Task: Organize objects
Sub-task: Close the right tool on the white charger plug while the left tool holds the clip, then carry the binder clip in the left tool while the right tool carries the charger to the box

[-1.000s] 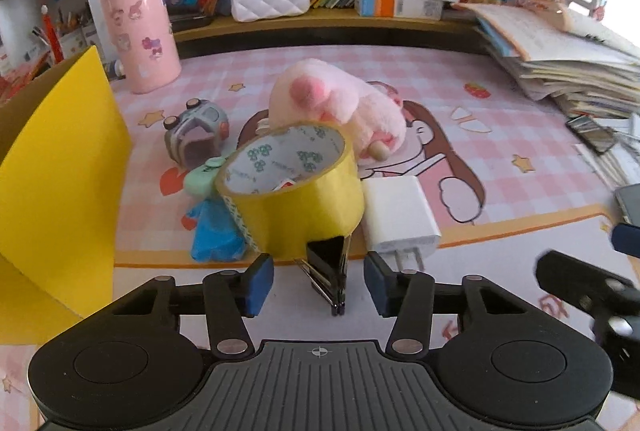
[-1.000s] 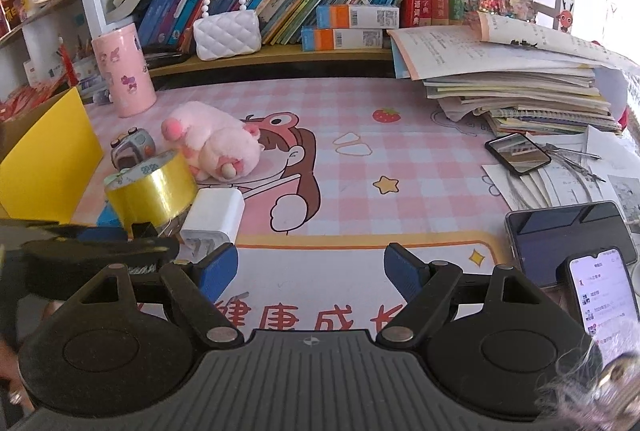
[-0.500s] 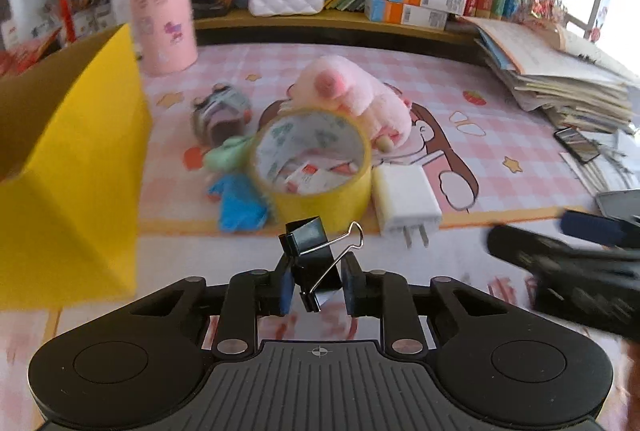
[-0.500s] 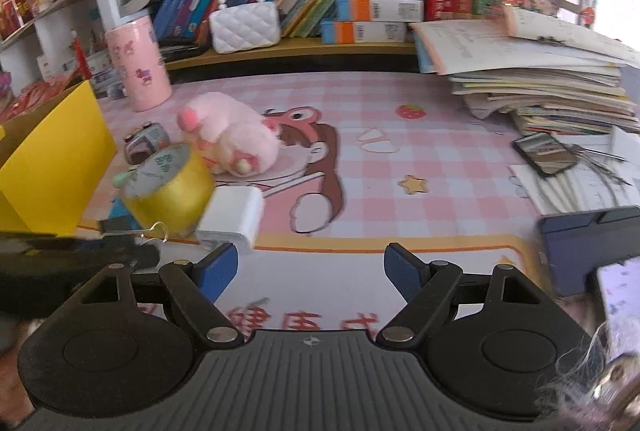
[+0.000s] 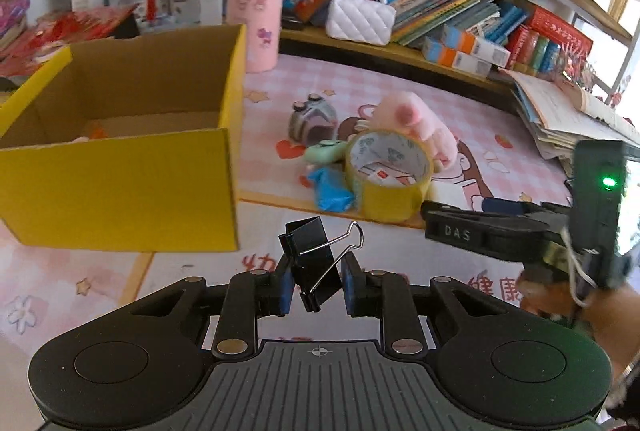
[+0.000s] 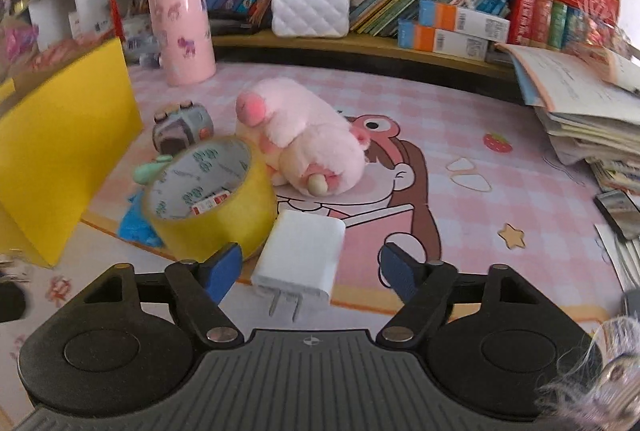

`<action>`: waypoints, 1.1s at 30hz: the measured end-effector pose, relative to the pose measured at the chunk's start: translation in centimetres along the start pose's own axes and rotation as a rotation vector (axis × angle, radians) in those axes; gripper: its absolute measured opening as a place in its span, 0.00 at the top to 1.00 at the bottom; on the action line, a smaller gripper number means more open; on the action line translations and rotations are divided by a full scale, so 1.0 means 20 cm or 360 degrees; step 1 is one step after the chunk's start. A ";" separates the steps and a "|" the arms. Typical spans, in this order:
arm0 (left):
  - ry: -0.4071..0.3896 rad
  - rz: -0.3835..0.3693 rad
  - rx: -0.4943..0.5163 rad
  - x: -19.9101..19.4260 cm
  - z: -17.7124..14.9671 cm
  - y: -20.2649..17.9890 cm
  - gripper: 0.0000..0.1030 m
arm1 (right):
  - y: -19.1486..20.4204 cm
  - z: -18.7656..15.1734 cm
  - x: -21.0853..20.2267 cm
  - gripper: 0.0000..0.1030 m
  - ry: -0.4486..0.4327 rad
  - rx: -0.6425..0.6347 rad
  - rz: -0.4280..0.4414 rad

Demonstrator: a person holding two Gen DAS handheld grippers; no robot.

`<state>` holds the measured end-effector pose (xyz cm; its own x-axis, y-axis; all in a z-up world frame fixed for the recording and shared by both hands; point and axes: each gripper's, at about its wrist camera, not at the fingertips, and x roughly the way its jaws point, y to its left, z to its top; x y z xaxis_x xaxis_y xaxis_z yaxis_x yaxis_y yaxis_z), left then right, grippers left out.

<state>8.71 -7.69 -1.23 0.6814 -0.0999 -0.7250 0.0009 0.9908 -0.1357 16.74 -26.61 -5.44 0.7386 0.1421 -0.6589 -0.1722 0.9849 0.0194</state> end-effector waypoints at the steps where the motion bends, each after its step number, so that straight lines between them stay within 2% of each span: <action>1: 0.0003 0.0007 -0.0005 0.00 0.00 0.01 0.78 | 0.01 0.00 0.03 0.34 0.0013 -0.0014 -0.0004; 3: 0.0009 0.0017 -0.0015 -0.01 -0.01 0.03 0.78 | 0.01 0.00 0.06 0.42 0.0034 -0.0025 -0.0004; 7: 0.0012 0.0025 -0.0027 -0.02 -0.03 0.05 0.78 | 0.01 -0.01 0.09 0.52 0.0035 -0.0035 0.0032; 11: 0.0008 0.0007 -0.0035 -0.03 -0.05 0.06 0.78 | 0.01 -0.02 0.07 0.56 0.0038 -0.0041 0.0039; 17: -0.0004 -0.0054 -0.0045 -0.02 -0.04 0.07 0.78 | 0.00 -0.04 -0.08 0.57 0.0031 0.0037 0.0034; 24: -0.0036 -0.0120 -0.0026 -0.06 -0.04 0.12 0.78 | 0.04 -0.04 -0.33 0.57 0.0023 0.0244 0.0203; 33: -0.0067 -0.0141 -0.0033 -0.14 -0.06 0.29 0.78 | 0.29 -0.07 -0.46 0.57 0.0001 0.0091 0.0263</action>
<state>5.82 -1.84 -0.80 0.7096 -0.1825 -0.6806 0.0475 0.9761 -0.2123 8.11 -22.35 -0.30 0.7030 0.3025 -0.6436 -0.2537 0.9522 0.1704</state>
